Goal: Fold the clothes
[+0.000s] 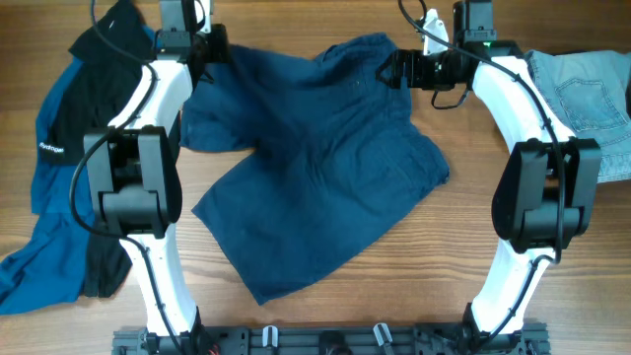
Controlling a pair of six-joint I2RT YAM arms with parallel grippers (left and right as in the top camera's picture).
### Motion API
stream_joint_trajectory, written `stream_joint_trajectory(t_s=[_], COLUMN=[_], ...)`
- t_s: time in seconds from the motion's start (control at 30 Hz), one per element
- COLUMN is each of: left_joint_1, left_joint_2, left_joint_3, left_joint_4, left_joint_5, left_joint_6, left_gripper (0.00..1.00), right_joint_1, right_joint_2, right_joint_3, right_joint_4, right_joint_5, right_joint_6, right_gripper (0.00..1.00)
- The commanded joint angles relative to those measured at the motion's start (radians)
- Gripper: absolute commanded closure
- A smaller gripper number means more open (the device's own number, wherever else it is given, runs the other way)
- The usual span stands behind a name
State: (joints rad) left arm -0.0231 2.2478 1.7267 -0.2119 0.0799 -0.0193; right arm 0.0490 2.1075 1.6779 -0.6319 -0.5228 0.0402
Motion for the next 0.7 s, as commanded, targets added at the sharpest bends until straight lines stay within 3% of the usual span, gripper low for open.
stream_joint_trajectory(t_s=[0.0,0.1,0.23,0.33,0.53,0.67], left_joint_1=[0.009,0.009,0.007,0.001,-0.072,-0.198], left_joint_2=[-0.017,-0.078,-0.219,-0.322,-0.433,-0.501], left_joint_3=[0.056,0.140,0.174,0.174,0.171,0.096], left_joint_4=[-0.119,-0.370,-0.702,-0.894,-1.128,-1.191], left_joint_5=[-0.062,-0.023,0.150,0.189,0.152,0.005], left_joint_6=[-0.047,-0.065,-0.128,-0.134,-0.211,-0.406], left_gripper=[0.00,0.00,0.00,0.00,0.00,0.00], right_joint_1=[-0.017,-0.063,-0.135,-0.154,-0.151,-0.151], right_joint_2=[-0.013,-0.024,-0.111,-0.232,-0.383,-0.402], right_joint_3=[0.011,0.011,0.011,0.011,0.011,0.003], right_joint_4=[0.008,-0.018,-0.111,-0.226,-0.435,-0.590], right_joint_5=[0.011,0.014,0.027,0.172,0.265,0.268], right_joint_6=[-0.008,0.065,0.098,0.125,0.193,0.196], right_gripper=[0.00,0.00,0.00,0.00,0.00,0.00])
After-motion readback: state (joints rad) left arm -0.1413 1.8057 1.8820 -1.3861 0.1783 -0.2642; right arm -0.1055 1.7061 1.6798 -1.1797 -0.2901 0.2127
